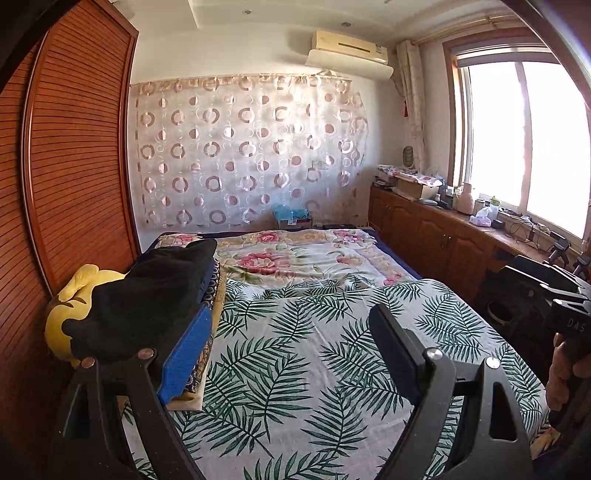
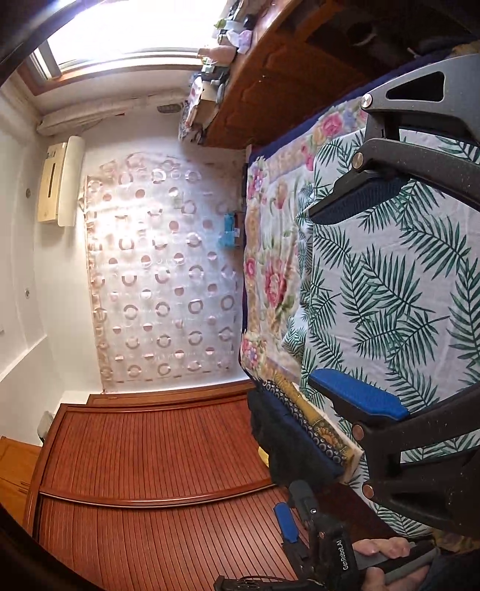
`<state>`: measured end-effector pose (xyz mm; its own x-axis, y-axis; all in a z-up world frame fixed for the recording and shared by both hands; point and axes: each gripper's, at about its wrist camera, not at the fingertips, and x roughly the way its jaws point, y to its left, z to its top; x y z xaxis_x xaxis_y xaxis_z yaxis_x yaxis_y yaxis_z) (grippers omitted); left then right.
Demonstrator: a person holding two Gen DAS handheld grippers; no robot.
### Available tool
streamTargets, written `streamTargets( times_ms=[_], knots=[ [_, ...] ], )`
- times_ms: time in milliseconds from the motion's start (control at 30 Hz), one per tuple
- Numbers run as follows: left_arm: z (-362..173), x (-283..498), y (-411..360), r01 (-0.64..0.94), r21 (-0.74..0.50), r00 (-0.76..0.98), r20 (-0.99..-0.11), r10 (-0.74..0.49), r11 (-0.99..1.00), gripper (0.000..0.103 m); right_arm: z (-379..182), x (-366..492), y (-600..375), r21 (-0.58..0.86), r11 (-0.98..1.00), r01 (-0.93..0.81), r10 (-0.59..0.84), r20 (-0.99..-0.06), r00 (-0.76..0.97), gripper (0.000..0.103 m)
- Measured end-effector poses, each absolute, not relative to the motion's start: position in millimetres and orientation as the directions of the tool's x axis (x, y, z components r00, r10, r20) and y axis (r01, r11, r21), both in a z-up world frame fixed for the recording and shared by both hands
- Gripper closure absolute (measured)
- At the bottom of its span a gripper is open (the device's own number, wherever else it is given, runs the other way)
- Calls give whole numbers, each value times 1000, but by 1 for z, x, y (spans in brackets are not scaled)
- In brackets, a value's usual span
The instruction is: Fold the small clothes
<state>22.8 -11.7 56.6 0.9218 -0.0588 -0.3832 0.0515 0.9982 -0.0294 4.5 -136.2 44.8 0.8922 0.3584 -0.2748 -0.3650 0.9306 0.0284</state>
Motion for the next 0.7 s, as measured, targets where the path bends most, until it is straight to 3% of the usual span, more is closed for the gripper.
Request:
streamTargets(
  times_ms=[700],
  knots=[
    [57, 19, -12, 47, -31, 922, -384, -55, 998, 16, 37, 12, -147, 34, 935, -353, 349, -270, 897, 21]
  ],
)
